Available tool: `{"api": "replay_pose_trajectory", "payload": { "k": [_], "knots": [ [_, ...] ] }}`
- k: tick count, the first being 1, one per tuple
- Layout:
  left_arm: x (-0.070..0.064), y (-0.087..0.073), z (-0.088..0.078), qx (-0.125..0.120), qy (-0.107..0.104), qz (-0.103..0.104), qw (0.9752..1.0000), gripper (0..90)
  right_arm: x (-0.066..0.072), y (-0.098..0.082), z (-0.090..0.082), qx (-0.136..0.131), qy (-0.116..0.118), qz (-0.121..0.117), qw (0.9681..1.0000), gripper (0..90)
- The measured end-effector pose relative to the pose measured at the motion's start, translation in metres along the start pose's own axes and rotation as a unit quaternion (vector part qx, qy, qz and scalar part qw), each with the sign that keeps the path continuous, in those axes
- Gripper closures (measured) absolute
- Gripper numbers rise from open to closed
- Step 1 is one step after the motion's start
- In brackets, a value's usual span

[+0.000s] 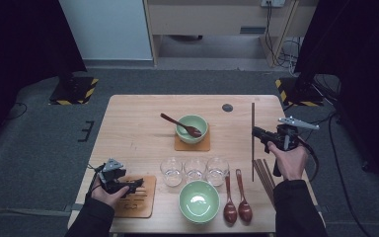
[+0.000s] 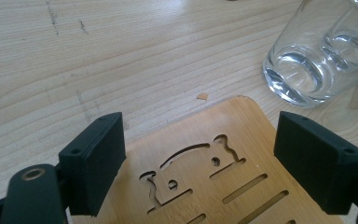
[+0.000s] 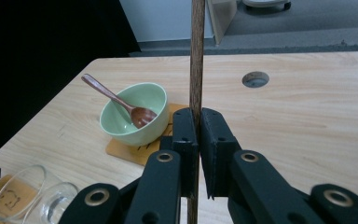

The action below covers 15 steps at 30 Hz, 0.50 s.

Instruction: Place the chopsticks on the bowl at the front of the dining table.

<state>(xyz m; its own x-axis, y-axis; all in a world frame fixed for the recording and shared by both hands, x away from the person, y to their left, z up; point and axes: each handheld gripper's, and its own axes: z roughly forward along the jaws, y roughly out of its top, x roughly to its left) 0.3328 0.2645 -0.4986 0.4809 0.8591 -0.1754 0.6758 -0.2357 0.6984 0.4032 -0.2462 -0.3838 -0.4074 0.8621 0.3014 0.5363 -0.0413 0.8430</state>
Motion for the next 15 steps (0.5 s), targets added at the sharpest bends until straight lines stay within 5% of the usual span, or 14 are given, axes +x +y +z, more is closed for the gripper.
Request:
{"api": "replay_pose_trajectory", "payload": {
  "k": [15],
  "knots": [
    [0.002, -0.001, 0.004, 0.018, -0.004, 0.002, 0.9998, 16.0, 0.021, 0.034, 0.027, -0.018, 0.022, -0.013, 0.9995, 84.9]
  ]
}}
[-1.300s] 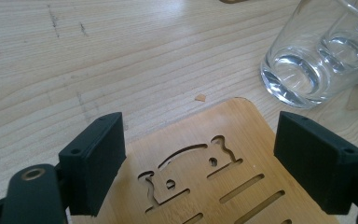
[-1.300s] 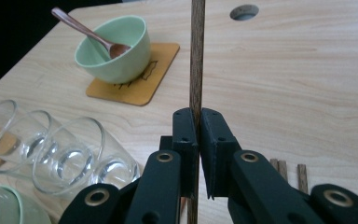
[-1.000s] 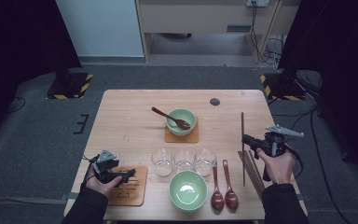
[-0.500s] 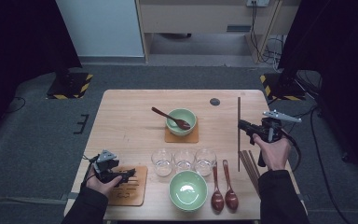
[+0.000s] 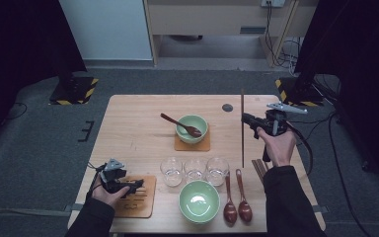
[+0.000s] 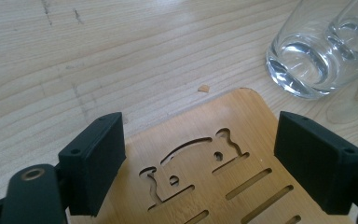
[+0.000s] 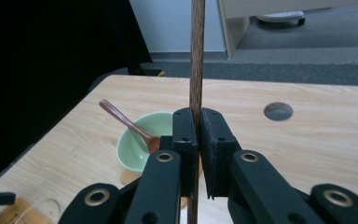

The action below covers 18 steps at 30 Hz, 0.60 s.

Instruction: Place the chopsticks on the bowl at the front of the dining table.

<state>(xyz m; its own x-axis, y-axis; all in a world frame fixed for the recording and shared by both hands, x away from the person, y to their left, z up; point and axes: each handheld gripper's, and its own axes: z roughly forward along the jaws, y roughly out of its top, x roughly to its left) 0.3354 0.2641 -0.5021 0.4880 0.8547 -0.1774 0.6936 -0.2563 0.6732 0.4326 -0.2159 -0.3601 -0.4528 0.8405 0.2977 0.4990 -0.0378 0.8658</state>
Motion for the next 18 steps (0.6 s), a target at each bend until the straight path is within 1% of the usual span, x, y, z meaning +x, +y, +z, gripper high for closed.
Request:
{"api": "replay_pose_trajectory", "payload": {
  "k": [8, 10, 16, 18],
  "knots": [
    [0.001, 0.0, 0.002, 0.006, -0.001, 0.001, 1.0, 15.8, 0.012, 0.016, 0.02, -0.007, 0.008, -0.011, 0.9999, 84.8],
    [0.001, 0.0, 0.002, 0.006, -0.002, 0.0, 1.0, 15.7, 0.015, 0.018, 0.024, -0.01, 0.014, -0.01, 0.9998, 84.9],
    [0.001, 0.001, 0.002, 0.006, -0.003, 0.001, 1.0, 15.7, 0.022, 0.025, 0.038, -0.011, 0.018, -0.018, 0.9996, 84.8],
    [0.001, 0.001, 0.002, 0.006, -0.003, 0.001, 1.0, 15.6, 0.023, 0.027, 0.042, -0.012, 0.024, -0.013, 0.9996, 84.9]
  ]
}}
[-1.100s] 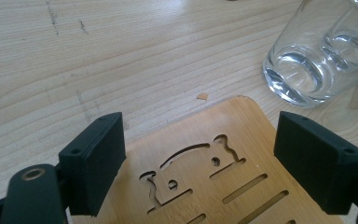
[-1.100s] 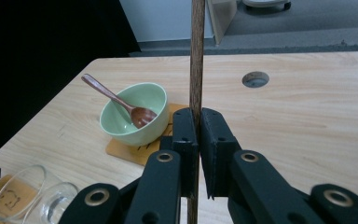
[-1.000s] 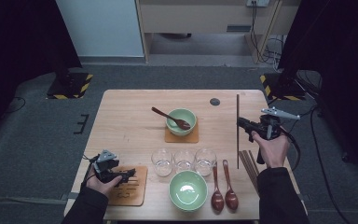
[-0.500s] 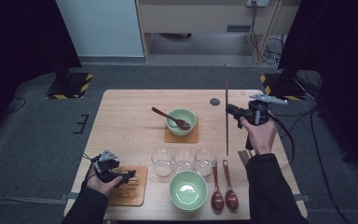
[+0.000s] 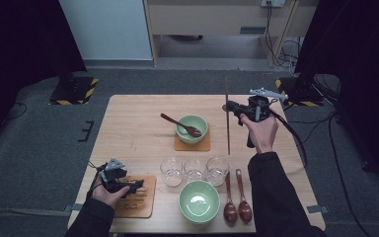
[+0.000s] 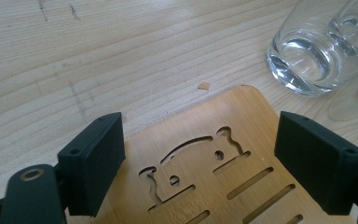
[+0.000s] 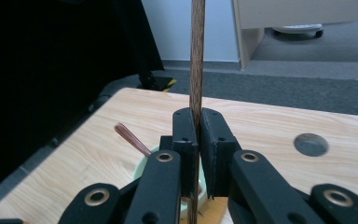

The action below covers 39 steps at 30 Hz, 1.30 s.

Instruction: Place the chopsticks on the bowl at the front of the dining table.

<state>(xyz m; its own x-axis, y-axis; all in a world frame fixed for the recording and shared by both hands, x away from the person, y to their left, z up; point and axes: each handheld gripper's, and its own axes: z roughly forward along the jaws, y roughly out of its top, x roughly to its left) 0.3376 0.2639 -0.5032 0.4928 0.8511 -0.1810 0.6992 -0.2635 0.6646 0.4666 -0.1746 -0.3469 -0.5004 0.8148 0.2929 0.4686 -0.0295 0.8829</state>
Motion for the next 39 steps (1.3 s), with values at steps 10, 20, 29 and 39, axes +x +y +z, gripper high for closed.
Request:
{"api": "replay_pose_trajectory", "payload": {
  "k": [10, 20, 29, 39],
  "knots": [
    [0.0, 0.0, 0.0, 0.0, -0.001, 0.002, 1.0, 15.6, 0.007, 0.007, 0.02, -0.001, 0.006, -0.005, 1.0, 84.8],
    [0.001, 0.001, 0.0, 0.0, -0.002, 0.002, 1.0, 15.6, 0.015, 0.019, 0.035, -0.002, 0.015, -0.012, 0.9998, 84.8],
    [0.0, 0.0, 0.0, 0.001, -0.004, 0.001, 1.0, 15.4, 0.022, 0.026, 0.055, 0.005, 0.021, -0.014, 0.9997, 84.8],
    [0.001, 0.001, 0.0, 0.002, -0.002, 0.003, 1.0, 15.4, 0.026, 0.017, 0.08, 0.04, 0.021, -0.004, 0.9989, 84.9]
  ]
}}
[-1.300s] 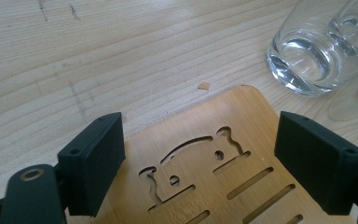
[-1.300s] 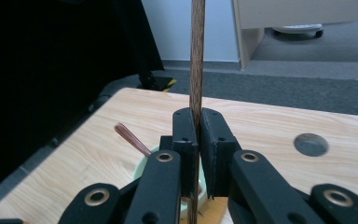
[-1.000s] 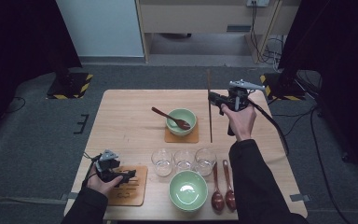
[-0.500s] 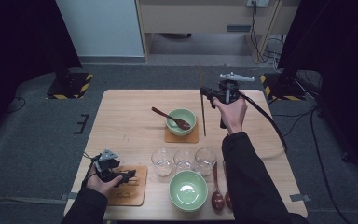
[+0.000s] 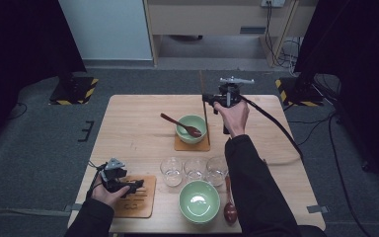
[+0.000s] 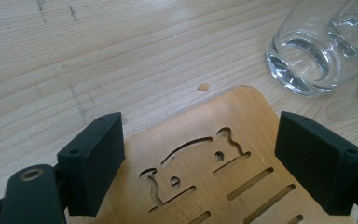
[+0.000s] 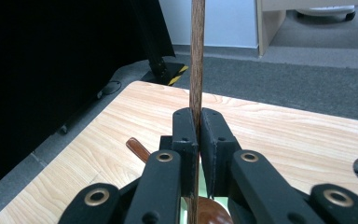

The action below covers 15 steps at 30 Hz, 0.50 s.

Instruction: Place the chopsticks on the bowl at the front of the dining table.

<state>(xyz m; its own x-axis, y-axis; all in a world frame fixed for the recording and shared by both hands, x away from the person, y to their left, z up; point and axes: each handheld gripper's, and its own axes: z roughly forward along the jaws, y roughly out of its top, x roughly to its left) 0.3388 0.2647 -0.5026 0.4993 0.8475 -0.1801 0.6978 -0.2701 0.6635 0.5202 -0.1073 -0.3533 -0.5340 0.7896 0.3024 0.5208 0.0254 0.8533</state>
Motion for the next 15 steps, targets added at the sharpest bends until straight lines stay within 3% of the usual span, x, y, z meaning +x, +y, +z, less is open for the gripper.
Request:
{"api": "replay_pose_trajectory", "payload": {
  "k": [15],
  "knots": [
    [0.0, 0.0, 0.0, 0.0, -0.002, 0.0, 1.0, 15.4, 0.004, -0.014, 0.035, 0.038, -0.001, 0.01, 0.9992, 84.9]
  ]
}}
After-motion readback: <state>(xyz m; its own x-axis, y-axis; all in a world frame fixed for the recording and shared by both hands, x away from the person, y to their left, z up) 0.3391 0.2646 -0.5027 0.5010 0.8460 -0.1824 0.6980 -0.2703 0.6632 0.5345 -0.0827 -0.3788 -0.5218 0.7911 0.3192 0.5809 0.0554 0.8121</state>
